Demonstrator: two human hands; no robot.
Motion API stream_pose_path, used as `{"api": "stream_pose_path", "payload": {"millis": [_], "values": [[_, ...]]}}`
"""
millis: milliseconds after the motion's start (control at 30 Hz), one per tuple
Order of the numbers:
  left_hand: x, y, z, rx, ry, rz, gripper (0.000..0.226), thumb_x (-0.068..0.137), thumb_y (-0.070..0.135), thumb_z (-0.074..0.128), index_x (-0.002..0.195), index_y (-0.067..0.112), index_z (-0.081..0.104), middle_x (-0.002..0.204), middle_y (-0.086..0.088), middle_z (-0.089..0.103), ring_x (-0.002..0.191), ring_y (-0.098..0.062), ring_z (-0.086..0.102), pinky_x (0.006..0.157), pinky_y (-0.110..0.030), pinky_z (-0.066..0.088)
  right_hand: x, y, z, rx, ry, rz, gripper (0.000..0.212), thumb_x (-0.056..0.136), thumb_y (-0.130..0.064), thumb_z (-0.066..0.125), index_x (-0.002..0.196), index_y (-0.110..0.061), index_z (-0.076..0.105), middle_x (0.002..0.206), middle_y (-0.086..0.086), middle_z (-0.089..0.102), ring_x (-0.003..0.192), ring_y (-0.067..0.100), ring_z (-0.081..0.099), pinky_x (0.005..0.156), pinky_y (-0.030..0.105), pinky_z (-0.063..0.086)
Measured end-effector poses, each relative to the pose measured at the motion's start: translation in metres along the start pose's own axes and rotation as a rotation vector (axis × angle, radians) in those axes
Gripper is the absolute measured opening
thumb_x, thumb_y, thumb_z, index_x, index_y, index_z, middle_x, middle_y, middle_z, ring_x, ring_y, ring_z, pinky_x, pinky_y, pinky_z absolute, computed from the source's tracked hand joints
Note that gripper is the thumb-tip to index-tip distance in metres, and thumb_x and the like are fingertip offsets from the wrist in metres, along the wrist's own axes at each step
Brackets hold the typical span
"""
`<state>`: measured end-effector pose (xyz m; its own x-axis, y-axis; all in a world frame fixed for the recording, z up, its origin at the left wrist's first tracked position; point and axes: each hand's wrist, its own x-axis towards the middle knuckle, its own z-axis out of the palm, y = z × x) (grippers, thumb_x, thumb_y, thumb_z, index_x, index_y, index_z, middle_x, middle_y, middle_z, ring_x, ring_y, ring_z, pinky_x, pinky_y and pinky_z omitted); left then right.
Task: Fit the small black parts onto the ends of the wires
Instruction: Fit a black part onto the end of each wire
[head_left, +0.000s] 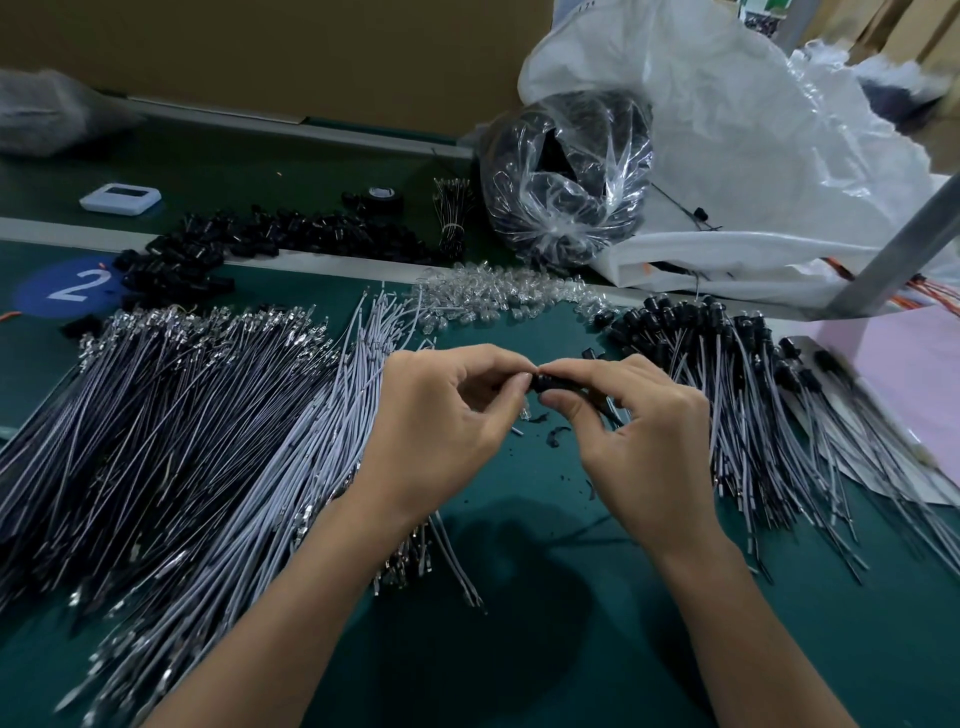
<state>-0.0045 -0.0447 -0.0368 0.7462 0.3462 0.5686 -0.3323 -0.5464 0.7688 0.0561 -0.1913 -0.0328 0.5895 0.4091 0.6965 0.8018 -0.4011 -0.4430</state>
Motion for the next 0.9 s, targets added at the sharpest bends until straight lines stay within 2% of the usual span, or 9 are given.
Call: {"api": "stream_pose_path", "payload": {"millis": [100,233,367,533,800,900], "values": [[-0.001,0.000,0.000,0.062,0.015,0.024,0.012,0.080,0.007,0.071,0.084,0.015,0.078,0.070,0.008,0.073,0.062,0.000,0.067,0.062,-0.023,0.057,-0.001,0.000,0.001,-0.010,-0.005,-0.013,0.015,0.079,-0.011,0.077,0.093,-0.011,0.077,0.082,-0.005,0.074,0.073,0.019,0.063,0.071,0.039,0.054],[0.000,-0.003,-0.003,0.185,-0.014,0.039,0.010,0.082,0.020,0.068,0.083,0.020,0.078,0.071,0.012,0.073,0.065,0.003,0.067,0.061,-0.029,0.057,0.000,0.001,0.001,-0.021,-0.006,-0.017,0.013,0.079,-0.014,0.075,0.091,-0.012,0.077,0.081,-0.005,0.073,0.072,0.020,0.063,0.071,0.041,0.054],[-0.001,-0.002,-0.004,0.257,-0.022,0.075,0.011,0.080,0.022,0.067,0.082,0.021,0.077,0.072,0.012,0.073,0.068,-0.003,0.069,0.061,-0.030,0.055,0.000,0.002,0.002,-0.018,-0.013,-0.027,0.012,0.079,-0.012,0.075,0.091,-0.011,0.077,0.081,-0.003,0.074,0.071,0.023,0.064,0.069,0.043,0.055],[-0.003,0.001,-0.001,0.282,0.047,0.079,0.009,0.077,0.021,0.067,0.077,0.019,0.076,0.071,0.010,0.073,0.066,-0.009,0.068,0.058,-0.031,0.054,-0.001,0.000,0.004,-0.017,-0.007,-0.055,0.013,0.080,-0.014,0.072,0.092,-0.011,0.077,0.081,-0.002,0.074,0.071,0.025,0.064,0.068,0.044,0.054],[-0.006,0.003,0.006,0.255,0.171,0.026,0.004,0.074,0.018,0.071,0.073,0.016,0.075,0.066,0.010,0.071,0.055,0.004,0.052,0.055,-0.016,0.046,-0.005,-0.005,0.006,-0.117,0.051,-0.083,0.013,0.082,-0.017,0.071,0.093,-0.012,0.076,0.079,-0.003,0.073,0.070,0.023,0.063,0.067,0.043,0.052],[-0.007,0.003,0.008,0.224,0.188,0.001,0.005,0.073,0.018,0.072,0.073,0.015,0.075,0.065,0.011,0.071,0.053,0.008,0.053,0.055,-0.016,0.046,-0.006,-0.006,0.007,-0.143,0.073,-0.075,0.013,0.081,-0.017,0.071,0.092,-0.013,0.077,0.078,-0.003,0.073,0.069,0.024,0.064,0.066,0.043,0.051]]}}
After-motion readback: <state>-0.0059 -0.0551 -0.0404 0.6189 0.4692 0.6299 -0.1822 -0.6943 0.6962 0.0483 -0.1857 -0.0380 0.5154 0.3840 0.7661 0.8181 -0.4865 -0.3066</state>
